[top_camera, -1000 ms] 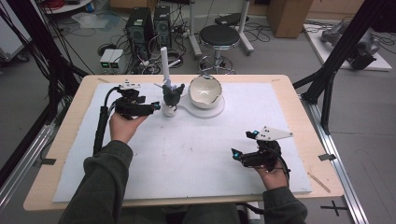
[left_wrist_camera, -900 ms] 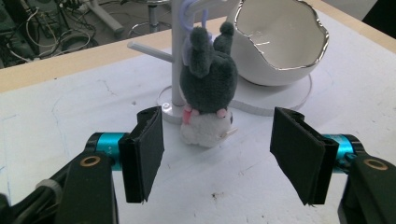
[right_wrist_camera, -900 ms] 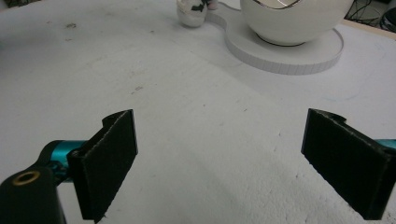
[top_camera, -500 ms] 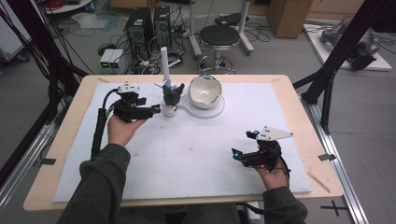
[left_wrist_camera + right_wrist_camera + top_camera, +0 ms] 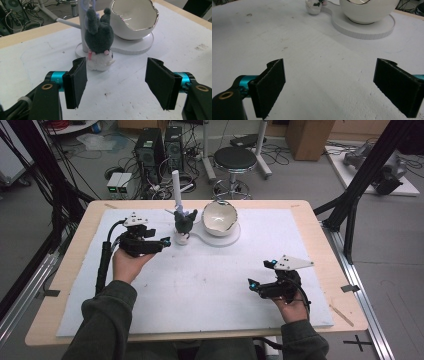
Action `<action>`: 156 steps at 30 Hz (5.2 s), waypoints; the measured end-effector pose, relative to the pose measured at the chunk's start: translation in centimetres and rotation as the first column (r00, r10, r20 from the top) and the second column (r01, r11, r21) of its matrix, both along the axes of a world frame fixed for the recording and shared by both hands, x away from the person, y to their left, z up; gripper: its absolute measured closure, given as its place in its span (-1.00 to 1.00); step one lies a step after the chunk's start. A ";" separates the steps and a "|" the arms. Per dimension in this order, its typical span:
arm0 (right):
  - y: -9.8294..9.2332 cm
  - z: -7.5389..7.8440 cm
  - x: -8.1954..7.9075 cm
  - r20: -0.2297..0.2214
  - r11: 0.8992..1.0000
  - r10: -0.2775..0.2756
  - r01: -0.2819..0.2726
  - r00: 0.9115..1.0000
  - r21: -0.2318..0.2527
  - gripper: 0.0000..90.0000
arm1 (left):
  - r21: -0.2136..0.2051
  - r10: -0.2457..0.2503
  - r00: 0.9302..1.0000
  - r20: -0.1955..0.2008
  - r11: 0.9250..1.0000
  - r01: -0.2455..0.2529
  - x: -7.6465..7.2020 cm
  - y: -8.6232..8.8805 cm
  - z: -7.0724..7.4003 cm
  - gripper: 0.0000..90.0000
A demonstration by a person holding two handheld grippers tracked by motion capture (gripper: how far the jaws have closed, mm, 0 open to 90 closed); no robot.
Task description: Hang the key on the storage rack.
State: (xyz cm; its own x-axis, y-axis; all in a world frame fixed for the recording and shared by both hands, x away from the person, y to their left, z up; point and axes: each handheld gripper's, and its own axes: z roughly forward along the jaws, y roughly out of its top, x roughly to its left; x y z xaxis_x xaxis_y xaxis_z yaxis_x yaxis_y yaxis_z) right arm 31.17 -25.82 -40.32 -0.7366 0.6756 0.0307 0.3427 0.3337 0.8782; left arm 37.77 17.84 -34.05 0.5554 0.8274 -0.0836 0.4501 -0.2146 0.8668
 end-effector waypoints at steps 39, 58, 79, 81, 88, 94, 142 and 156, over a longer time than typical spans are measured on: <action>-0.4 0.0 0.0 0.006 1.000 -0.015 0.015 1.000 0.001 -0.78 | 0.016 -0.050 0.998 0.027 0.999 0.050 -3.7 0.7 -0.6 -0.38; -0.4 0.1 -0.1 0.008 1.000 -0.021 0.021 1.000 0.001 -0.78 | 0.011 -0.062 0.997 0.041 0.998 0.061 -5.0 1.3 -0.8 -0.38; -0.2 0.1 -0.1 0.011 1.000 -0.020 0.020 1.000 -0.007 -0.78 | 0.025 -0.074 0.996 0.043 0.997 0.073 -6.4 2.1 -1.3 -0.38; -0.2 0.1 -0.2 0.010 1.000 -0.019 0.019 1.000 -0.005 -0.78 | 0.028 -0.079 0.996 0.045 0.997 0.078 -6.5 2.1 -1.3 -0.38; -0.2 0.2 -0.2 0.006 1.000 -0.022 0.022 1.000 -0.003 -0.78 | 0.028 -0.088 0.995 0.044 0.996 0.087 -7.1 2.2 -1.6 -0.39; -0.2 0.1 -0.1 0.011 1.000 -0.021 0.021 1.000 -0.005 -0.78 | 0.026 -0.086 0.995 0.045 0.996 0.084 -7.4 2.5 -1.7 -0.39; -0.2 0.1 -0.1 0.003 1.000 -0.024 0.024 1.000 -0.010 -0.78 | 0.034 -0.073 0.996 0.055 0.997 0.071 -10.5 3.9 -3.3 -0.42; -0.2 0.0 -0.1 0.003 1.000 -0.026 0.026 1.000 -0.014 -0.78 | 0.022 -0.056 0.997 0.057 0.998 0.055 -11.2 4.5 -3.7 -0.48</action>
State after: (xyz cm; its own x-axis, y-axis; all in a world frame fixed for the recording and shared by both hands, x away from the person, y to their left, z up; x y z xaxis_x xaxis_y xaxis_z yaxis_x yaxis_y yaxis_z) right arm 31.10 -26.02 -40.33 -0.7189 0.6949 0.0192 0.3494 0.3373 0.8742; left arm 26.53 22.38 -37.76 0.6037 0.7965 -0.0338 0.3867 -0.2555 0.8861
